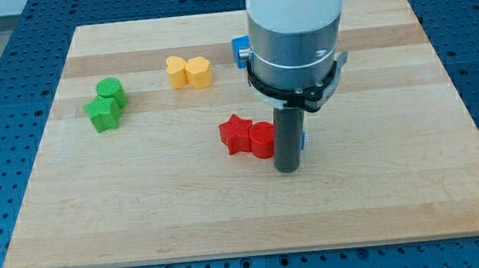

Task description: Move the blue triangle towards the blue cube

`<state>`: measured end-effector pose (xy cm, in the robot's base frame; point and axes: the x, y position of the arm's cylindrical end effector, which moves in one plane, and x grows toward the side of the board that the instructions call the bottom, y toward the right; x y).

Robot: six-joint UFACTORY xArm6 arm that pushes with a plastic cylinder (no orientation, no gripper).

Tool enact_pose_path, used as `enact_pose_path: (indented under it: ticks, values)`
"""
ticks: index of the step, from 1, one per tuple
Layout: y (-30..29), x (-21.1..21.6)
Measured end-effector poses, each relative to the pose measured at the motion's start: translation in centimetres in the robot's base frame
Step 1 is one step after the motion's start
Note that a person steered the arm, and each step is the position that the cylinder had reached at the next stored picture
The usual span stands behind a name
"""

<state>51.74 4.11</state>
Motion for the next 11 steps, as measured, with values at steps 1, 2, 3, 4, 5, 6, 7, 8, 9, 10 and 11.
enact_pose_path:
  ticks: [1, 2, 3, 4, 5, 6, 7, 8, 9, 10, 11]
  values:
    - [0.0, -1.8]
    - [0.0, -4.3]
    - [1.0, -5.2]
    - [3.2, -5.3]
    - [4.1, -7.1]
    - [3.4, -9.5]
    - [1.6, -11.0]
    - [0.6, -13.1]
    - [0.3, -16.0]
    - [-0.4, -17.8]
    - [-0.5, -18.2]
